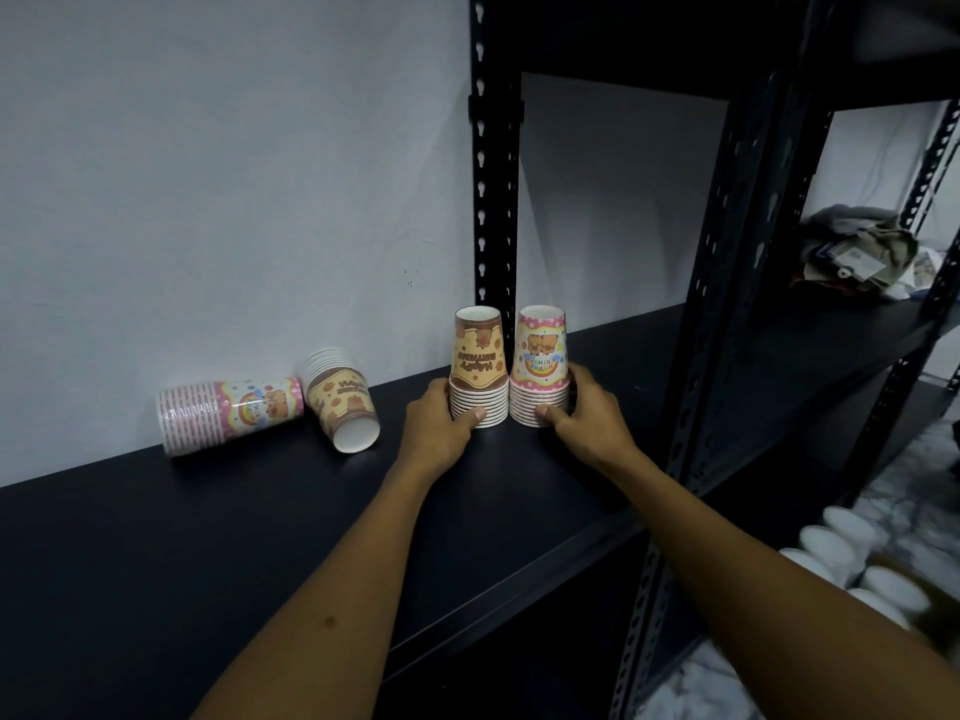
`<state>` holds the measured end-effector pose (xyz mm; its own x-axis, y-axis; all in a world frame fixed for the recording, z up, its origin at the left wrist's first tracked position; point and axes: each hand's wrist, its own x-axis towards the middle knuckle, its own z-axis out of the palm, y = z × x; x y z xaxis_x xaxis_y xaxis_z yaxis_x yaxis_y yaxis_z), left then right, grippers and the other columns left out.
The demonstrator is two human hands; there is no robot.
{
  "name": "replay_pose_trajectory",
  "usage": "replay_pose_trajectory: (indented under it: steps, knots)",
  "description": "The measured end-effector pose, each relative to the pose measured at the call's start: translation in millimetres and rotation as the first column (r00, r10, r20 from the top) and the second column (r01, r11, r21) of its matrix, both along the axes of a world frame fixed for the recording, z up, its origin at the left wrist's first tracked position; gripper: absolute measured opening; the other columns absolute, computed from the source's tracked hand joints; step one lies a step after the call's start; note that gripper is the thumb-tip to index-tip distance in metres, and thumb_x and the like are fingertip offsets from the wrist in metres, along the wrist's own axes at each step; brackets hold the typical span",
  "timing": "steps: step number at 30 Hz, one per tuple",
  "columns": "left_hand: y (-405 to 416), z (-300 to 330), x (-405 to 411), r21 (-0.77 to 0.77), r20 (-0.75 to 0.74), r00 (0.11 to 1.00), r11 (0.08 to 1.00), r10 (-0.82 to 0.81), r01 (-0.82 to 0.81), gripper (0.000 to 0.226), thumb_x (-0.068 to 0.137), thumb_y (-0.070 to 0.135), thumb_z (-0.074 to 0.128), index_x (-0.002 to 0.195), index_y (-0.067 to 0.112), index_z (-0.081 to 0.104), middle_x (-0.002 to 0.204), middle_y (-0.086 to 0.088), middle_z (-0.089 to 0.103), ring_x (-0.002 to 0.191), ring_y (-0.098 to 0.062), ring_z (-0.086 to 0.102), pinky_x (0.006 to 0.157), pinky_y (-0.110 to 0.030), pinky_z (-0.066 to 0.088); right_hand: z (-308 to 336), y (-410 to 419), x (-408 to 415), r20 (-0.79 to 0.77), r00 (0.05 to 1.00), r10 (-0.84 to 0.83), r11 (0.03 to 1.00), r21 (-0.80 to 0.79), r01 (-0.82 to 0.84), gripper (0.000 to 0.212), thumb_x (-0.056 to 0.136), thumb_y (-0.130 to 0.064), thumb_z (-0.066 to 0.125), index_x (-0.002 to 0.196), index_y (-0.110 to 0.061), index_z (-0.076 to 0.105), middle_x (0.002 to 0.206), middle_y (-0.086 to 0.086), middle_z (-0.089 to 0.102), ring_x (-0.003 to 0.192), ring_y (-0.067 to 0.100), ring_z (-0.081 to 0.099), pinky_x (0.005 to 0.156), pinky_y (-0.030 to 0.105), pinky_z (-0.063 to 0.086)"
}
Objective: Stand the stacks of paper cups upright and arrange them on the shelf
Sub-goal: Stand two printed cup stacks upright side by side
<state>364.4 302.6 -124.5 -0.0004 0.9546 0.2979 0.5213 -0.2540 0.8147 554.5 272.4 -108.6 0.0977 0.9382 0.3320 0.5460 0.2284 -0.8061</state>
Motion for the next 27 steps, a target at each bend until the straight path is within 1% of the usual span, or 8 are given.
replay_pose_trajectory:
  steps: [3, 6, 8, 11, 18, 23, 27]
  knots:
    - [-1.1, 1.2, 0.6, 0.003, -0.008, 1.000, 1.000, 0.003, -0.003, 0.054, 0.085, 0.023, 0.071, 0.133, 0.012, 0.049, 0.131, -0.006, 0.060, 0.118, -0.021, 0.057, 0.095, -0.027, 0.044, 0.3, -0.8, 0.1, 0.002, 1.000, -0.002, 1.000, 0.007, 0.002, 0.063, 0.084, -0.010, 0.070, 0.140, -0.011, 0.041, 0.136, 0.008, 0.055, 0.123, 0.021, 0.053, 0.093, 0.023, 0.039]
    - [-1.8, 1.4, 0.9, 0.005, -0.015, 1.000, 1.000, 0.003, -0.003, 0.054, 0.085, 0.023, 0.070, 0.133, 0.011, 0.049, 0.131, -0.006, 0.060, 0.118, -0.022, 0.057, 0.097, -0.029, 0.044, -0.1, -0.5, 0.1, 0.003, 1.000, -0.004, 1.000, 0.009, 0.004, 0.062, 0.085, -0.010, 0.070, 0.140, -0.011, 0.041, 0.136, 0.008, 0.055, 0.123, 0.021, 0.053, 0.093, 0.023, 0.039]
    - [-1.9, 1.3, 0.8, 0.008, -0.015, 1.000, 1.000, 0.000, 0.000, 0.054, 0.085, 0.023, 0.070, 0.133, 0.012, 0.049, 0.131, -0.005, 0.060, 0.119, -0.021, 0.056, 0.097, -0.028, 0.044, -0.4, 0.2, 0.4, 0.002, 1.000, -0.002, 1.000, 0.006, 0.002, 0.063, 0.085, -0.010, 0.069, 0.140, -0.011, 0.041, 0.136, 0.008, 0.055, 0.123, 0.021, 0.053, 0.093, 0.023, 0.039]
    - [-2.9, 2.0, 0.8, 0.016, -0.017, 1.000, 1.000, -0.005, 0.005, 0.053, 0.085, 0.023, 0.070, 0.133, 0.012, 0.051, 0.131, -0.004, 0.060, 0.119, -0.020, 0.056, 0.093, -0.024, 0.041, -1.2, 0.4, 1.4, -0.002, 1.000, -0.003, 1.000, 0.008, 0.003, 0.063, 0.084, -0.010, 0.070, 0.140, -0.011, 0.041, 0.136, 0.008, 0.055, 0.122, 0.020, 0.053, 0.092, 0.022, 0.039]
    - [-8.8, 6.7, 1.8, 0.038, -0.064, 0.998, 0.999, 0.008, -0.005, 0.049, 0.087, 0.023, 0.067, 0.132, 0.013, 0.052, 0.128, -0.004, 0.062, 0.114, -0.020, 0.057, 0.088, -0.023, 0.041, -1.9, 1.0, 2.8, -0.015, 1.000, 0.000, 1.000, 0.016, 0.000, 0.064, 0.083, -0.012, 0.072, 0.139, -0.011, 0.042, 0.133, 0.007, 0.058, 0.118, 0.018, 0.055, 0.091, 0.022, 0.041]
    - [-9.4, 6.5, 2.2, 0.035, -0.061, 0.998, 0.999, 0.001, 0.002, 0.049, 0.086, 0.024, 0.068, 0.131, 0.014, 0.053, 0.127, -0.003, 0.063, 0.115, -0.019, 0.058, 0.090, -0.024, 0.042, -2.4, 1.9, 4.1, -0.037, 0.999, 0.000, 1.000, 0.004, 0.000, 0.068, 0.081, -0.014, 0.075, 0.140, -0.013, 0.041, 0.133, 0.005, 0.058, 0.108, 0.008, 0.053, 0.088, 0.020, 0.041]
    - [-12.9, 7.2, 0.8, 0.039, -0.061, 0.998, 0.999, 0.021, -0.018, 0.045, 0.084, 0.022, 0.068, 0.126, 0.013, 0.056, 0.124, -0.003, 0.064, 0.112, -0.018, 0.059, 0.084, -0.023, 0.041, -2.7, 2.6, 4.8, -0.047, 0.999, -0.005, 1.000, -0.025, 0.003, 0.074, 0.078, -0.018, 0.078, 0.141, -0.013, 0.039, 0.135, 0.004, 0.057, 0.114, 0.014, 0.056, 0.087, 0.021, 0.042]
